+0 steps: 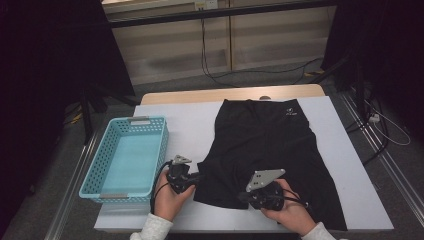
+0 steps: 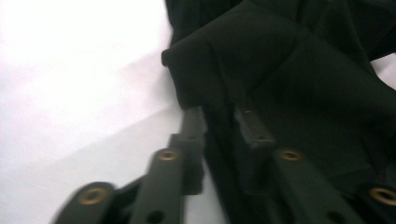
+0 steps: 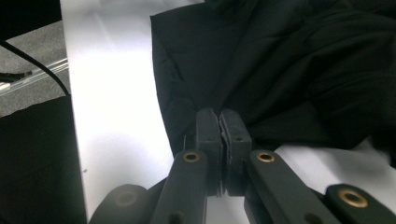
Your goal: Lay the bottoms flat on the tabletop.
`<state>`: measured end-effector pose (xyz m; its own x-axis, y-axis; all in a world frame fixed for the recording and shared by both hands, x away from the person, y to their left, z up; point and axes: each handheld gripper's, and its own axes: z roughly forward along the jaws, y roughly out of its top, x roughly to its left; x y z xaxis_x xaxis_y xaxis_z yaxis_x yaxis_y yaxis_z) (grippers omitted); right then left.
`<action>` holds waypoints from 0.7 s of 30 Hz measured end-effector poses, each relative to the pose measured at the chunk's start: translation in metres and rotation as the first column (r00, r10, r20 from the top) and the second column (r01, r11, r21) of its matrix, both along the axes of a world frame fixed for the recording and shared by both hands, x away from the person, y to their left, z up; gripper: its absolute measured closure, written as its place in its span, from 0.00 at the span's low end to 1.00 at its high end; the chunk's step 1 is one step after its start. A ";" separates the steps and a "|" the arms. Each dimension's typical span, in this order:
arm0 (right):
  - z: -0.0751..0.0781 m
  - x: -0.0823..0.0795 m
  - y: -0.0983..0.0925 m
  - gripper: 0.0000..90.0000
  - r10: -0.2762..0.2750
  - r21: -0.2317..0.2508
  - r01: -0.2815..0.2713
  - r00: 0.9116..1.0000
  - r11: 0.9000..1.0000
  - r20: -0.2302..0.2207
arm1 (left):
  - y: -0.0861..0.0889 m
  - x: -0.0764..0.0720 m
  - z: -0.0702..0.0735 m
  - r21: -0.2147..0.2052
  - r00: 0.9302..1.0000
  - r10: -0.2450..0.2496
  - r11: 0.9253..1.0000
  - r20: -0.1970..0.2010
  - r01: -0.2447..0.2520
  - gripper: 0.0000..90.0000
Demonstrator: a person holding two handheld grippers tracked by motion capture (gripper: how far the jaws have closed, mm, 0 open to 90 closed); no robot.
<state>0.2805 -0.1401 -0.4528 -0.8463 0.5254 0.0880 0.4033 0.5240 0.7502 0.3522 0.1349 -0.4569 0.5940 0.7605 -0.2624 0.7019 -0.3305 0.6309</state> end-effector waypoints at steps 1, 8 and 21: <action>0.001 -0.001 -0.002 0.98 -0.003 0.000 0.003 1.000 1.000 0.002 | -0.001 -0.001 0.001 0.005 1.000 -0.005 1.000 -0.018 0.005 0.93; 0.002 -0.009 -0.005 0.98 0.020 -0.006 -0.020 1.000 1.000 -0.013 | 0.001 -0.011 0.007 0.032 0.996 -0.026 0.999 -0.088 0.029 1.00; 0.010 0.013 -0.009 0.63 -0.134 -0.006 0.134 0.990 0.991 0.033 | 0.013 -0.016 0.008 0.011 0.991 -0.049 0.999 -0.127 0.051 1.00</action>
